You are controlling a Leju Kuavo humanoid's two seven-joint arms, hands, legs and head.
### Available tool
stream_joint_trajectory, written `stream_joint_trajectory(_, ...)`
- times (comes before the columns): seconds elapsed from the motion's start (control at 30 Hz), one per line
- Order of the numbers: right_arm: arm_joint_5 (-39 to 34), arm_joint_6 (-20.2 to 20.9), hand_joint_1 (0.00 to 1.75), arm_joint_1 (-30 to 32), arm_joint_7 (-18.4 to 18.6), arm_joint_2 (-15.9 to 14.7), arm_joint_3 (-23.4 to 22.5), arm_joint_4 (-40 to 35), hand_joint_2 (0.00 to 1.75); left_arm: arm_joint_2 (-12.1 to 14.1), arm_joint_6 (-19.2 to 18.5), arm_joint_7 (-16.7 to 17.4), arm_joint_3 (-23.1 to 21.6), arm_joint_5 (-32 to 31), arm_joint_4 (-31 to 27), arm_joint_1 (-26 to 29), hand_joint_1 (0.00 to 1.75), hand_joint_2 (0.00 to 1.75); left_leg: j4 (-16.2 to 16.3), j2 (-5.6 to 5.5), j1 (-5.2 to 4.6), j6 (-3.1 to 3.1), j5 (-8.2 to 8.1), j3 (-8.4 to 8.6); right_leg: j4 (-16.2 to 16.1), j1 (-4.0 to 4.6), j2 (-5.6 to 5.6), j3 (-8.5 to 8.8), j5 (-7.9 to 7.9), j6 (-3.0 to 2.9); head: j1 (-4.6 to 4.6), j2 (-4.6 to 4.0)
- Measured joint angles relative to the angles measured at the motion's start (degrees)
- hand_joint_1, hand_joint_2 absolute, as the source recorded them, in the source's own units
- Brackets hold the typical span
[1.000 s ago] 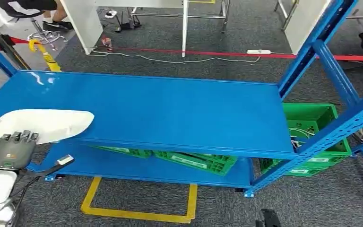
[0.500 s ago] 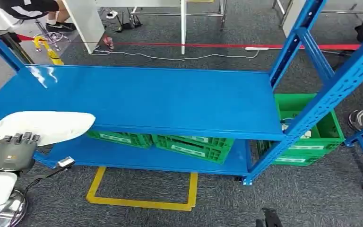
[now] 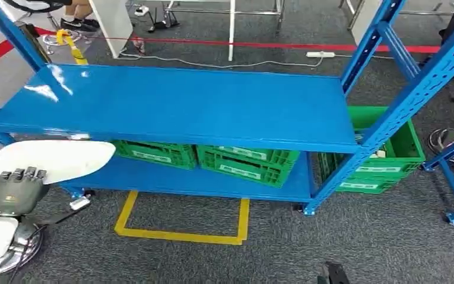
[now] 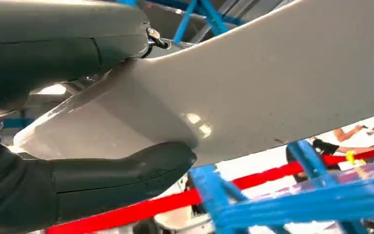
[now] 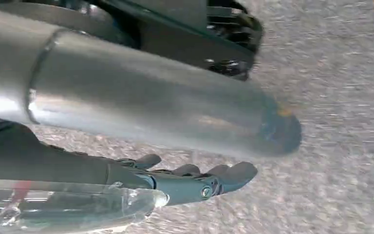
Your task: Take the parts from the cabinet and place them on the table.
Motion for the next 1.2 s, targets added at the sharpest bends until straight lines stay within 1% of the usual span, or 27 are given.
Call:
stream_joint_trajectory(0.07,0.0,0.1,0.00,-0.2,0.0,0.0,0.0,0.0,0.00,0.0,0.0,-0.1,0.1,0.0,0.0,0.0,1.75,1.75,0.0,0.02,-0.22,0.21,1.49,-1.76,8.9,-0.01,0.00,-1.68,-6.53,0.30,0.06,0.00)
stream_joint_trajectory(0.1,0.0,0.1,0.00,-0.3,0.0,0.0,0.0,0.0,0.00,-0.1,0.0,-0.1,0.1,0.0,0.0,0.0,1.75,1.75,0.1,0.02,-0.35,0.22,2.20,-2.69,12.4,0.00,0.00,-1.97,-7.37,0.32,0.13,0.00)
stream_joint_trajectory(0.13,0.0,0.0,0.00,-0.3,0.0,0.0,0.0,0.0,0.00,-0.1,0.0,-0.2,0.1,0.0,0.0,0.0,1.75,1.75,0.1,0.02,-0.42,0.19,2.86,-3.55,13.7,0.02,0.01,-1.46,-6.34,0.26,0.11,0.00)
stream_joint_trajectory(0.17,0.0,0.0,0.00,-0.3,0.0,0.0,0.0,0.0,0.00,-0.1,0.0,-0.5,0.1,0.0,0.0,0.0,1.75,1.75,0.1,0.02,-0.48,0.11,3.57,-4.47,12.9,0.05,0.01,0.11,-4.09,0.12,0.13,0.00)
stream_joint_trajectory(0.2,0.0,0.0,0.00,-0.3,-0.1,0.0,0.0,0.0,0.00,-0.1,0.0,-0.8,0.1,0.0,0.0,0.1,1.75,1.75,0.2,0.01,-0.50,-0.03,4.32,-5.36,10.0,0.06,0.01,2.90,-1.68,-0.11,0.11,0.00)
stream_joint_trajectory(0.23,0.0,0.0,0.00,-0.3,-0.3,0.0,0.0,0.0,0.00,-0.1,0.0,-0.9,0.2,0.0,0.0,0.1,1.75,1.75,0.2,-0.03,-0.51,-0.26,5.01,-6.12,5.4,0.08,0.02,6.60,-0.78,-0.37,0.11,0.00)
stream_joint_trajectory(0.3,-0.3,0.0,0.00,-0.6,-0.8,0.0,0.0,-0.1,0.00,-0.1,0.0,-1.0,0.7,0.0,0.0,0.2,1.75,1.75,0.4,-0.05,-0.71,-0.88,6.10,-6.93,-5.8,0.31,0.11,14.43,-4.51,-0.69,0.09,0.00)
stream_joint_trajectory(0.37,-0.5,0.1,0.00,-0.7,-1.0,0.0,-0.1,-0.1,0.00,-0.1,0.0,-1.0,0.8,0.0,-0.1,0.1,1.75,1.75,0.0,0.00,-0.51,-1.49,7.45,-6.86,-5.9,0.60,0.19,13.35,-4.30,-0.94,0.15,0.00)
stream_joint_trajectory(0.43,-0.6,0.2,0.00,-0.5,-0.9,0.2,-0.2,-0.1,0.00,0.0,0.0,-1.0,0.9,0.0,-0.1,0.4,1.75,1.75,-0.2,-0.05,-0.32,-2.31,8.26,-7.30,-6.0,0.30,-0.03,12.43,-2.94,-2.21,0.09,0.00)
stream_joint_trajectory(0.47,-0.7,0.3,0.00,-0.5,-0.9,0.2,-0.2,-0.1,0.00,0.0,-0.1,-1.1,0.9,0.0,-0.1,0.6,1.75,1.75,0.8,-0.06,-0.23,-2.61,5.35,-7.97,-6.0,0.30,-0.21,11.93,-2.16,-2.72,0.00,0.00)
stream_joint_trajectory(0.5,-0.7,0.3,0.00,-0.6,-1.0,0.2,-0.3,-0.1,0.00,0.0,-0.1,-1.4,1.0,0.0,-0.1,0.7,1.75,1.75,3.9,-0.08,-0.20,-2.82,1.23,-8.88,-6.0,0.31,-0.22,11.19,-1.30,-3.16,-0.28,0.00)
stream_joint_trajectory(0.53,-0.7,0.4,0.00,-0.5,-1.0,0.2,-0.3,-0.1,0.00,-0.1,-0.1,-2.3,1.4,0.0,-0.1,0.7,1.75,1.75,8.0,-0.07,-0.16,-3.05,-2.23,-9.96,-6.0,0.33,-0.20,10.26,-0.58,-3.22,-0.24,0.00)
stream_joint_trajectory(0.57,-0.7,0.5,0.00,-0.5,-1.0,0.2,-0.3,-0.1,0.00,-0.3,-0.2,-3.3,2.0,0.0,-0.1,0.9,1.75,1.75,12.5,-0.07,-0.16,-3.26,-4.58,-10.94,-5.9,0.35,-0.21,9.34,0.15,-3.24,-0.31,0.00)
stream_joint_trajectory(0.6,-0.7,0.7,0.00,-0.5,-1.0,0.2,-0.3,-0.1,0.00,-0.5,-0.4,-3.8,2.5,0.0,-0.1,1.2,1.75,1.75,16.8,-0.07,-0.16,-3.44,-5.22,-11.70,-5.9,0.35,-0.18,8.35,0.75,-3.20,-0.26,0.00)
stream_joint_trajectory(0.63,-0.7,0.7,0.00,-0.3,-1.0,0.2,-0.3,-0.1,0.00,-0.7,-0.6,-3.9,2.9,0.0,-0.1,1.5,1.75,1.75,18.6,-0.07,-0.11,-3.54,-3.60,-11.52,-5.9,0.34,-0.20,7.44,1.42,-3.06,-0.33,0.00)
stream_joint_trajectory(0.7,-0.7,0.7,0.00,-0.2,-1.0,0.2,-0.3,-0.1,0.00,-0.8,-0.7,-4.0,3.6,0.0,-0.1,1.5,1.75,1.75,15.6,-0.06,0.06,-3.62,0.70,-8.24,-5.8,0.27,-0.24,6.02,2.50,-2.72,-0.31,0.00)
stream_joint_trajectory(0.73,-0.8,0.7,0.00,-0.2,-1.0,0.2,-0.3,-0.1,0.00,-0.9,-0.7,-4.0,4.0,0.0,-0.1,1.5,1.75,1.75,10.8,-0.04,0.16,-3.68,1.48,-4.61,-5.7,0.19,-0.24,5.42,3.03,-2.46,-0.28,0.00)
stream_joint_trajectory(0.77,-0.8,0.7,0.00,-0.3,-1.0,0.2,-0.3,-0.1,0.00,-1.0,-0.7,-4.0,4.4,0.0,-0.1,1.5,1.75,1.75,5.4,0.00,0.39,-3.82,0.25,-0.42,-5.4,0.33,-0.21,5.15,3.37,-2.03,-0.37,0.00)
stream_joint_trajectory(0.8,-0.8,0.7,0.00,-0.3,-1.1,0.1,-0.3,-0.1,0.00,-1.0,-0.7,-4.0,4.7,0.0,-0.2,1.4,1.75,1.75,0.5,-0.18,0.27,-3.51,-1.34,2.80,-4.9,0.61,-0.19,4.60,3.48,-1.85,-0.31,0.00)
stream_joint_trajectory(0.83,-0.8,0.7,0.00,-0.4,-1.1,0.1,-0.3,-0.1,0.00,-1.2,-0.7,-4.0,4.9,0.0,-0.3,1.4,1.75,1.75,-0.7,-0.15,0.19,-2.52,-2.53,3.07,-4.6,0.76,-0.17,4.26,3.95,-1.44,-0.20,0.00)
stream_joint_trajectory(0.87,-0.8,0.7,0.00,-0.5,-1.1,0.1,-0.3,-0.1,0.00,-1.3,-0.7,-4.2,5.1,0.0,-0.3,1.6,1.75,1.75,-0.6,-0.15,0.12,-2.11,-2.27,2.63,-4.8,0.72,-0.18,3.93,4.37,-1.32,-0.22,0.00)
stream_joint_trajectory(0.93,-0.8,0.7,0.00,-0.2,-1.1,0.1,-0.3,-0.1,0.00,-1.7,-1.3,-4.5,5.7,0.0,-0.3,2.0,1.75,1.75,-0.7,-0.14,-0.06,-2.10,-2.07,2.38,-4.9,0.66,-0.14,3.35,3.51,-3.33,-0.16,0.00)
stream_joint_trajectory(1.0,-0.8,0.7,0.00,-0.1,-1.1,0.1,-0.4,-0.1,0.00,-1.8,-1.6,-4.5,5.9,0.0,-0.3,2.1,1.75,1.75,-0.7,-0.15,-0.26,-1.49,-1.68,2.10,-5.4,0.61,-0.12,3.36,4.30,-3.84,-0.18,0.00)
stream_joint_trajectory(1.03,-0.8,0.8,0.00,-0.1,-1.2,0.2,-0.5,-0.1,0.00,-1.9,-1.7,-4.5,6.0,0.0,-0.3,2.1,1.75,1.75,-0.7,-0.15,-0.41,-1.15,-1.45,1.92,-5.8,0.51,-0.11,3.45,5.25,-3.51,-0.20,0.00)
stream_joint_trajectory(1.07,-0.7,0.8,0.00,-0.1,-1.2,0.2,-0.5,-0.1,0.00,-1.9,-1.7,-4.4,6.0,0.0,-0.3,2.1,1.75,1.75,-0.6,-0.16,-0.53,-1.04,-1.19,1.71,-6.0,0.35,-0.13,3.82,5.87,-2.60,-0.22,0.00)
stream_joint_trajectory(1.1,-0.6,0.8,0.00,-0.1,-1.3,0.2,-0.5,-0.1,0.00,-1.9,-1.9,-4.4,6.0,0.0,-0.3,2.1,1.75,1.75,-0.6,-0.15,-0.60,-0.93,-0.92,1.47,-6.2,0.19,-0.11,3.69,6.72,-1.26,-0.22,0.00)
stream_joint_trajectory(1.2,-0.4,0.7,0.00,-0.1,-1.3,0.2,-0.5,-0.1,0.00,-1.9,-1.9,-4.3,6.1,0.0,-0.3,2.2,1.75,1.75,-0.6,-0.15,-0.65,-0.78,-0.48,0.75,-6.7,0.09,-0.06,3.20,7.17,-0.76,-0.24,0.00)
